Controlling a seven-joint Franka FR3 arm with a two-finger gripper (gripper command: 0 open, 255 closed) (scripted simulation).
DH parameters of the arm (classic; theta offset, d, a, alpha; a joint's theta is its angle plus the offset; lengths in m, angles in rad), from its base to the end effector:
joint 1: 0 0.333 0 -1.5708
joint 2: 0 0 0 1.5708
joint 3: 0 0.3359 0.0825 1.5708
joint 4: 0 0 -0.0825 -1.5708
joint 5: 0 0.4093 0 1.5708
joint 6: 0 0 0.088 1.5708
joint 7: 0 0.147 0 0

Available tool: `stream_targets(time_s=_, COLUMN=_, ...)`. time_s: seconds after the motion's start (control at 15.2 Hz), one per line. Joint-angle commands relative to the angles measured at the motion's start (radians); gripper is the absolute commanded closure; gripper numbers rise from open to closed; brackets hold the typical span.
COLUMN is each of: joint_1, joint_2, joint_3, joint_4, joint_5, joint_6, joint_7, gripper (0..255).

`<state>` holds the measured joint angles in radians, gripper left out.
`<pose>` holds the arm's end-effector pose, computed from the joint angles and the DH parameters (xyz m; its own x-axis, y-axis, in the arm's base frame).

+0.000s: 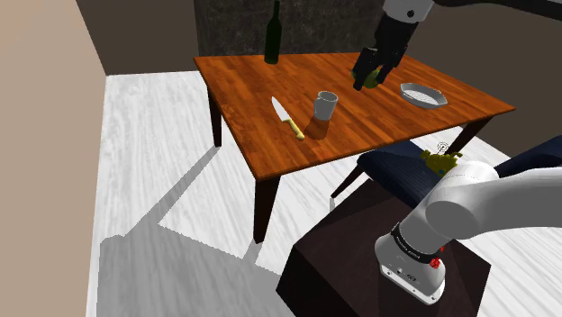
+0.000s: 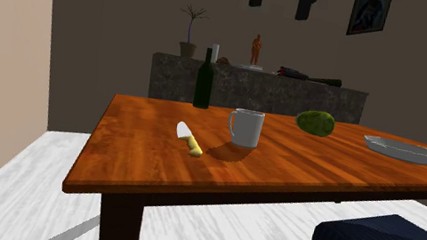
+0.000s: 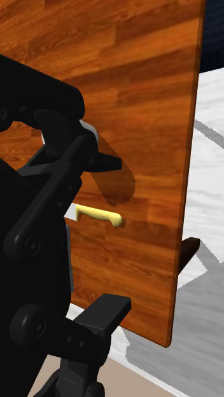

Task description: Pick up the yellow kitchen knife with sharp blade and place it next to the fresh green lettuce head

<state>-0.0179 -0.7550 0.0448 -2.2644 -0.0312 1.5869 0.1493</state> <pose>0.3325 0.0086 0.6018 0.9877 -0.1311 0.0852 -0.1356 -0.9895 0.0497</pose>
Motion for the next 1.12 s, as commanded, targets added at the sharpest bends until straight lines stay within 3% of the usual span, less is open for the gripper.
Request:
stream_targets(time_s=0.0, joint_1=0.0, joint_2=0.0, joint_3=0.0, joint_4=0.0, joint_5=0.0, joint_6=0.0, joint_7=0.0, gripper=0)
stream_targets(time_s=0.53, joint_1=-0.012, joint_2=0.174, joint_3=-0.039, joint_4=-0.083, joint_5=0.004, joint_6=0.287, joint_7=-0.023, gripper=0)
stream_targets(time_s=1.06, joint_1=-0.017, joint_2=0.421, joint_3=-0.074, joint_4=-0.07, joint_5=0.026, joint_6=0.55, joint_7=-0.056, gripper=0)
